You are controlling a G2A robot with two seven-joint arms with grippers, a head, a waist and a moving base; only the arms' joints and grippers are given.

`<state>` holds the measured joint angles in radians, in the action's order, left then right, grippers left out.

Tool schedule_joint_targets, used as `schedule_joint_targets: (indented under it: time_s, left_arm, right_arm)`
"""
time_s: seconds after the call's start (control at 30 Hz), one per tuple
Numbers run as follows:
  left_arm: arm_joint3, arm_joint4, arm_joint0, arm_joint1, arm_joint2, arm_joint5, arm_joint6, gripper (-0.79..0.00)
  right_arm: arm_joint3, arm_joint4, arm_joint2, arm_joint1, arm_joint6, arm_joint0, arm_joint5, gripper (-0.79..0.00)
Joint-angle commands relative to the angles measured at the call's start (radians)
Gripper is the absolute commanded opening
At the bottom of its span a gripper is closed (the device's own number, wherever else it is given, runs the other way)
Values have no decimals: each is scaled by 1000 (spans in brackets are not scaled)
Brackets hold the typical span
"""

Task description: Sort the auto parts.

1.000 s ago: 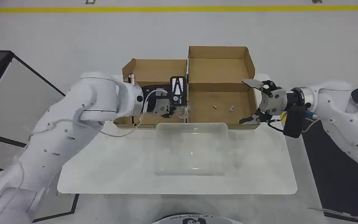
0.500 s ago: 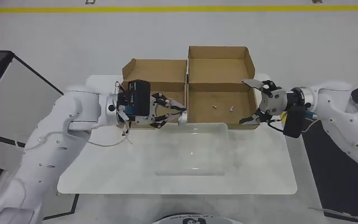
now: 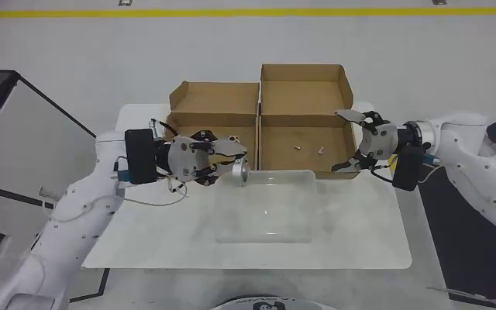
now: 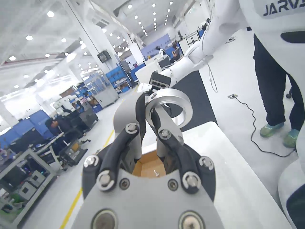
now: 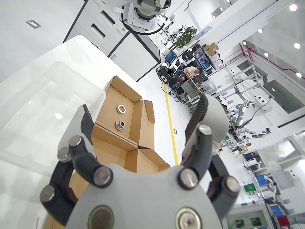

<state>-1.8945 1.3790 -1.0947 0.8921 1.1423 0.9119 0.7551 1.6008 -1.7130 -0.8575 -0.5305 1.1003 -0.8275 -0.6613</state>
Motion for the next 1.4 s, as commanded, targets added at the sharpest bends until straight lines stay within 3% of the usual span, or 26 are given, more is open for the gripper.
schedule_joint_targets:
  time_s: [0.0, 0.2, 0.4, 0.87, 1.37]
  left_arm:
    - [14, 48, -5, 4, -5, -36, 104, -785]
    - [57, 115, -16, 13, -31, -132, 286, -785]
    - [69, 119, -5, 14, -58, -178, 331, -785]
    - [104, 11, 8, 12, -60, -208, 361, -785]
    - [117, 13, 6, 10, -59, -193, 346, -785]
  right_arm:
    - [0, 0, 0, 0, 0, 0, 0, 0]
    - [0, 0, 0, 0, 0, 0, 0, 0]
    - [0, 0, 0, 0, 0, 0, 0, 0]
    - [0, 0, 0, 0, 0, 0, 0, 0]
    - [0, 0, 0, 0, 0, 0, 0, 0]
